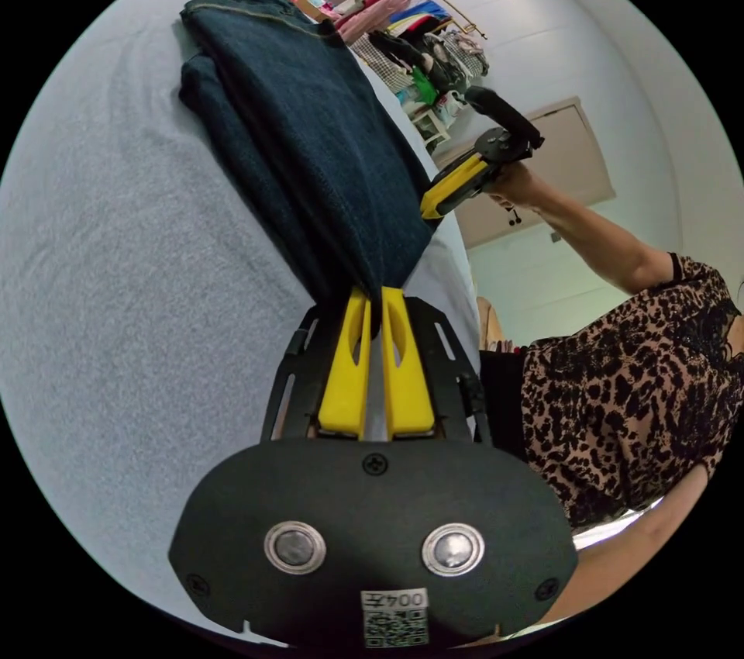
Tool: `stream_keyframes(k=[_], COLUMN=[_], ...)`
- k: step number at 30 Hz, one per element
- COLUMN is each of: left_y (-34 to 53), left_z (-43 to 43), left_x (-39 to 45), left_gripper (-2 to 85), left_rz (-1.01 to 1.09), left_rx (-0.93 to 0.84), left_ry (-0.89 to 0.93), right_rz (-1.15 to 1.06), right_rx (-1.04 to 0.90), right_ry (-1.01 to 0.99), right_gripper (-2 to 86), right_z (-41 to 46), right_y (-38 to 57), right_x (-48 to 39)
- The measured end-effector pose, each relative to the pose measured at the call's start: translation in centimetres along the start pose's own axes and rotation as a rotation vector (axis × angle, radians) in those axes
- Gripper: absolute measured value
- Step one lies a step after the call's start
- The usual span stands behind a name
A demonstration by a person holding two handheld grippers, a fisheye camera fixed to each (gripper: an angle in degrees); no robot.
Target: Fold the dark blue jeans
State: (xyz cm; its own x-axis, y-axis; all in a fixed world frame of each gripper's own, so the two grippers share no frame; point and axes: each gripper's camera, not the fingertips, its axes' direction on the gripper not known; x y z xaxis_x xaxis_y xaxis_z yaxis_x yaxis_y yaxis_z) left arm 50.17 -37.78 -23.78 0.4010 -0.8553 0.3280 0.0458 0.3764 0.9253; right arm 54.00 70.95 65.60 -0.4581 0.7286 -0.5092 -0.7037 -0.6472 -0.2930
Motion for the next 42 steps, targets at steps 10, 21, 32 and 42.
stream_keyframes(k=[10,21,32,42], left_y=[1.4,-7.2,-7.5,-7.6], left_z=[-1.3,3.0,10.1,11.3], left_x=[0.4,9.0,10.2,11.1], left_gripper=[1.3,1.2,0.5,0.5], left_rz=[-0.096,0.033,0.037,0.037], left_rx=[-0.039,0.157,0.069,0.059], left_ry=[-0.062,-0.417,-0.680,-0.688], right_rz=[-0.020,-0.008,0.053,0.161], right_rx=[-0.006,0.054,0.236,0.464], right_ry=[0.096,0.094,0.061,0.025], right_gripper=[2.6,3.2,4.1,4.6], right_z=[0.8,1.9,3.4,5.3], right_y=[1.3,4.4,10.0,16.3], right_x=[-0.4,0.7,2.2,3.9])
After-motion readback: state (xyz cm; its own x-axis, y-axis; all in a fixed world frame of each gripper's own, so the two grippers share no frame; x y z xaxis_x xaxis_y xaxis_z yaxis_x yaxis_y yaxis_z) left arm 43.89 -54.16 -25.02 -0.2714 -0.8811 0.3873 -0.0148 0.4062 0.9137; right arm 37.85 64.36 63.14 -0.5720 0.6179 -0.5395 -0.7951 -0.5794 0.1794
